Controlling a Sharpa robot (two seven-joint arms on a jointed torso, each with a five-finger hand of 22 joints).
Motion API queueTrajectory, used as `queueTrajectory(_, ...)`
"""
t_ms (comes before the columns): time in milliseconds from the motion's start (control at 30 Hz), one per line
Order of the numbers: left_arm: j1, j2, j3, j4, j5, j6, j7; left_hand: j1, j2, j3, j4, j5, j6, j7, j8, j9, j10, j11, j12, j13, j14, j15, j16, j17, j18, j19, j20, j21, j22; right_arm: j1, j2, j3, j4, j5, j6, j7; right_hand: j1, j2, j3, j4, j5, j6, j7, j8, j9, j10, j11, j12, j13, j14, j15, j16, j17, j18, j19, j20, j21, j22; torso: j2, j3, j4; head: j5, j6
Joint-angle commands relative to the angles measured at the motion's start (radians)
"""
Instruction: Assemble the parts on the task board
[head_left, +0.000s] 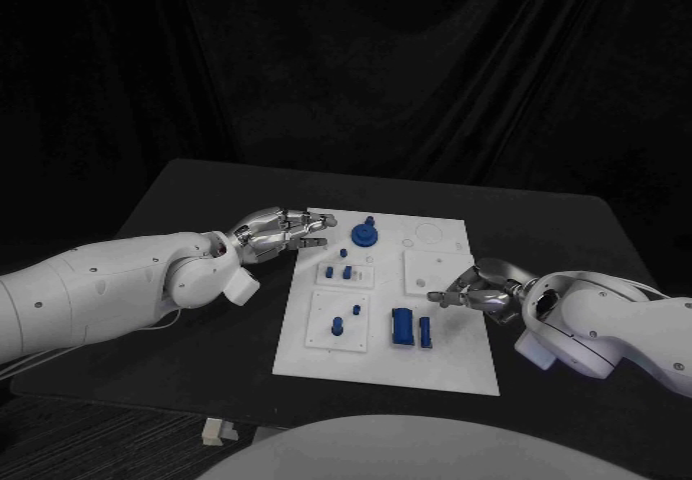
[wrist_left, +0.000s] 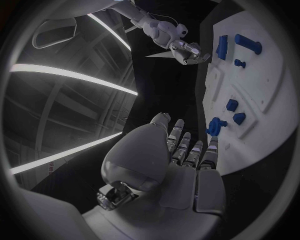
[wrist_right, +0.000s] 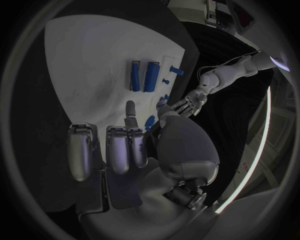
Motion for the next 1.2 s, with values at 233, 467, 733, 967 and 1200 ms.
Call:
queueTrajectory(233, -0.002, -0.002, 0.001, 0.004, 0.002, 0.005, 0.015, 0.01, -0.003, 0.006, -0.001, -0.001, -0.004, 0.004, -0.002, -0.001, -0.002, 0.008, -0.003, 0.001, 0.002, 0.008, 0.006, 0.002, 0.002, 0.006, -0.002, 0.004, 0.001, -0.02, -0.048, 0.0, -0.003, -0.104, 0.054, 0.352, 0.096, 0.002, -0.012, 0.012, 0.027, -0.039, 0.015, -0.067, -0.088, 0.105, 0.018, 0.003, 0.263, 0.103, 0.017, 0.012, 0.258, -0.003, 0.096, 0.017, 0.032, 0.257, -0.002, -0.0014, 0.0015, -0.002, 0.0)
queueTrajectory(467, -0.003, -0.006, 0.001, 0.007, 0.002, 0.006, 0.016, 0.011, -0.003, 0.007, -0.003, 0.001, -0.004, 0.004, -0.002, -0.001, -0.002, 0.008, -0.002, 0.001, 0.002, 0.008, 0.006, 0.002, 0.002, 0.006, -0.002, 0.005, 0.001, -0.054, -0.058, -0.001, -0.014, -0.247, 0.069, 0.382, 0.128, -0.006, -0.038, 0.058, 0.029, -0.026, -0.004, -0.099, -0.156, 0.105, -0.01, 0.003, 0.263, 0.103, -0.007, 0.012, 0.258, -0.004, 0.098, 0.001, 0.037, 0.259, 0.0, -0.0007, -0.0015, 0.002, 0.0)
queueTrajectory(733, -0.004, -0.008, 0.001, 0.01, 0.002, 0.006, 0.016, 0.012, -0.004, 0.009, -0.005, 0.003, -0.005, 0.004, -0.002, -0.001, -0.002, 0.009, -0.003, 0.001, 0.002, 0.009, 0.006, 0.002, 0.001, 0.007, -0.002, 0.005, 0.001, -0.074, -0.057, -0.001, -0.018, -0.382, 0.064, 0.376, 0.152, -0.015, -0.052, 0.08, 0.026, 0.0, -0.011, -0.111, -0.192, 0.105, -0.018, 0.003, 0.263, 0.103, -0.018, 0.012, 0.26, -0.005, 0.1, -0.012, 0.04, 0.26, 0.002, -0.0007, -0.0013, -0.001, 0.0)
queueTrajectory(967, -0.004, -0.009, 0.001, 0.011, 0.002, 0.006, 0.016, 0.013, -0.004, 0.01, -0.007, 0.005, -0.005, 0.004, -0.003, -0.001, -0.002, 0.009, -0.003, 0.001, 0.002, 0.009, 0.006, 0.002, 0.0, 0.007, -0.002, 0.005, 0.001, -0.081, -0.049, -0.001, -0.021, -0.467, 0.066, 0.355, 0.212, -0.052, -0.062, 0.08, -0.002, -0.047, -0.025, -0.139, -0.249, 0.105, -0.031, 0.003, 0.263, 0.103, -0.029, 0.012, 0.26, -0.006, 0.102, -0.021, 0.043, 0.261, 0.004, 0.0005, -0.0026, 0.002, 0.0)
queueTrajectory(1200, -0.005, -0.009, 0.001, 0.011, 0.002, 0.006, 0.016, 0.014, -0.005, 0.011, -0.008, 0.006, -0.005, 0.005, -0.003, -0.001, -0.002, 0.01, -0.003, 0.001, 0.003, 0.009, 0.006, 0.002, 0.0, 0.007, -0.002, 0.005, 0.001, -0.085, -0.045, -0.001, -0.024, -0.489, 0.058, 0.339, 0.234, -0.059, -0.063, 0.088, -0.002, -0.083, -0.027, -0.14, -0.281, 0.105, -0.033, 0.003, 0.263, 0.102, -0.031, 0.011, 0.256, -0.005, 0.1, -0.024, 0.041, 0.26, 0.002, -0.0002, -0.0006, 0.003, 0.0)
